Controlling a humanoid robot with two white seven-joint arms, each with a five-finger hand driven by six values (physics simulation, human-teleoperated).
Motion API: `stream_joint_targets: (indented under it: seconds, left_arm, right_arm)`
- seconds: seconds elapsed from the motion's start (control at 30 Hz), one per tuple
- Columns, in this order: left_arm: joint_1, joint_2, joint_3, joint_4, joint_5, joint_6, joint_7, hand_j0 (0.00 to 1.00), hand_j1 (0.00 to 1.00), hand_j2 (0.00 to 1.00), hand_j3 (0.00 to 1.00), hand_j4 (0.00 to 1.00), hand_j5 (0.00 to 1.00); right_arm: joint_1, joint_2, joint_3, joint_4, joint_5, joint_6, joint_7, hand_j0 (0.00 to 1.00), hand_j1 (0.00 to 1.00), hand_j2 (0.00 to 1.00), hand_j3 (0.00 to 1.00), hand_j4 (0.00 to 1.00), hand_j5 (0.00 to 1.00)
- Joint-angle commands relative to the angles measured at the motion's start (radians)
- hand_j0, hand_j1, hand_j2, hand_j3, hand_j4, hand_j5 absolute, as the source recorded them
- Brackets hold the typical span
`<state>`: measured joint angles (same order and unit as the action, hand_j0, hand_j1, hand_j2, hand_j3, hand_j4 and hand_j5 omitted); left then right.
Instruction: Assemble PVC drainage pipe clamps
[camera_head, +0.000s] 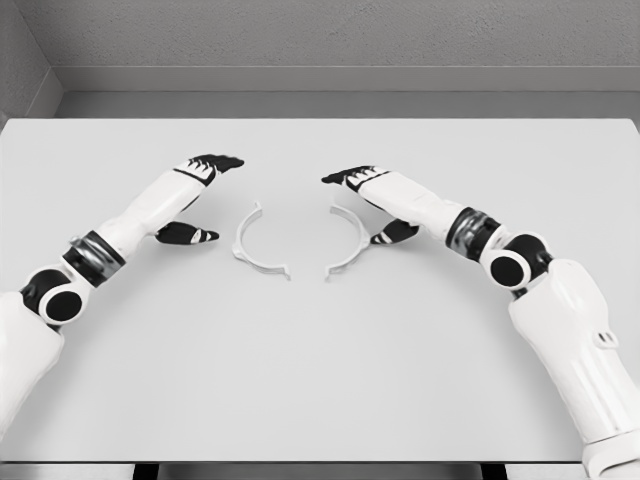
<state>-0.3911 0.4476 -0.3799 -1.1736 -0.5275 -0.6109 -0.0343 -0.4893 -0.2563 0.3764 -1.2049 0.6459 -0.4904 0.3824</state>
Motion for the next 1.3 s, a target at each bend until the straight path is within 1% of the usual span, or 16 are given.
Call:
stream_joint_targets:
  seconds: [0.0,0.23,0.6,0.77,0.83,0.9,0.93,0.97,1.0,1.03,1.07,1.1,1.13,1.17,1.2,1.27]
  left_arm:
    - [-0.002,-0.012,-0.008,0.017,0.006,0.0,0.001,1.0,1.0,1.0,1.0,1.0,1.0]
    - [-0.006,-0.026,-0.014,0.017,0.004,0.0,0.001,1.0,1.0,1.0,1.0,1.0,1.0]
    - [-0.006,-0.029,-0.014,0.015,-0.002,0.0,0.001,1.0,1.0,1.0,1.0,1.0,1.0]
    - [-0.006,-0.029,-0.014,0.015,-0.002,0.0,0.001,1.0,1.0,1.0,1.0,1.0,1.0]
    - [-0.006,-0.029,-0.014,0.015,-0.002,0.0,-0.001,1.0,1.0,1.0,1.0,1.0,1.0]
    - [-0.006,-0.029,-0.014,0.015,-0.002,0.0,0.001,1.0,1.0,1.0,1.0,1.0,1.0]
    - [-0.006,-0.03,-0.014,0.015,-0.002,0.0,0.001,1.0,1.0,1.0,1.0,1.0,1.0]
    - [-0.006,-0.032,-0.014,0.015,-0.002,0.0,-0.001,1.0,1.0,1.0,1.0,1.0,1.0]
    - [-0.006,-0.032,-0.014,0.015,-0.002,0.0,0.001,1.0,1.0,1.0,1.0,1.0,1.0]
    - [-0.006,-0.036,-0.014,0.015,-0.002,0.0,0.001,1.0,1.0,1.0,1.0,1.0,1.0]
    - [-0.006,-0.038,-0.014,0.015,-0.002,0.0,-0.001,1.0,1.0,1.0,1.0,1.0,1.0]
    - [-0.006,-0.038,-0.014,0.015,-0.002,0.0,-0.001,1.0,1.0,1.0,1.0,1.0,1.0]
    - [-0.006,-0.038,-0.014,0.015,-0.002,0.0,-0.001,1.0,1.0,1.0,1.0,1.0,1.0]
    - [-0.005,-0.044,-0.014,0.015,-0.002,0.0,0.001,1.0,1.0,1.0,1.0,1.0,1.0]
    - [-0.005,-0.044,-0.014,0.015,-0.002,0.0,-0.001,1.0,1.0,1.0,1.0,1.0,1.0]
    - [-0.003,-0.046,-0.014,0.014,-0.002,0.0,-0.001,1.0,1.0,1.0,1.0,1.0,1.0]
  right_arm:
    - [0.0,0.011,0.001,0.001,-0.006,0.003,0.0,1.0,1.0,1.0,1.0,1.0,1.0]
    - [-0.031,0.025,0.029,0.033,-0.005,0.019,0.0,1.0,1.0,1.0,1.0,1.0,1.0]
    - [-0.037,0.06,0.044,0.037,-0.005,0.022,0.0,1.0,1.0,1.0,1.0,1.0,1.0]
    - [-0.046,0.055,0.036,0.054,-0.005,0.022,-0.002,1.0,1.0,1.0,1.0,1.0,1.0]
    - [-0.066,0.026,0.019,0.054,-0.011,0.022,-0.003,1.0,1.0,1.0,1.0,1.0,1.0]
    - [-0.06,-0.023,-0.065,0.034,-0.029,0.01,0.0,1.0,1.0,1.0,1.0,1.0,1.0]
    - [-0.051,-0.057,-0.114,-0.015,-0.058,-0.004,0.0,1.0,1.0,1.0,1.0,1.0,1.0]
    - [-0.025,-0.089,-0.131,-0.091,-0.098,-0.01,0.0,1.0,1.0,1.0,1.0,1.0,1.0]
    - [0.028,-0.135,-0.158,-0.177,-0.12,-0.013,-0.002,1.0,1.0,1.0,1.0,1.0,1.0]
    - [0.083,-0.153,-0.218,-0.252,-0.123,-0.036,0.0,1.0,1.0,1.0,1.0,1.0,1.0]
    - [0.112,-0.161,-0.272,-0.28,-0.123,-0.073,0.0,1.0,1.0,1.0,1.0,1.0,1.0]
    - [0.147,-0.182,-0.324,-0.294,-0.123,-0.1,0.015,1.0,1.0,1.0,1.0,1.0,1.0]
    - [0.17,-0.19,-0.372,-0.303,-0.123,-0.121,0.076,1.0,1.0,1.0,1.0,1.0,1.0]
    - [0.182,-0.19,-0.419,-0.298,-0.124,-0.121,0.18,1.0,1.0,1.0,1.0,1.0,1.0]
    - [0.186,-0.187,-0.459,-0.297,-0.124,-0.121,0.228,1.0,1.0,1.0,1.0,1.0,1.0]
    - [0.224,-0.19,-0.525,-0.294,-0.124,-0.121,0.228,1.0,1.0,1.0,1.0,1.0,1.0]
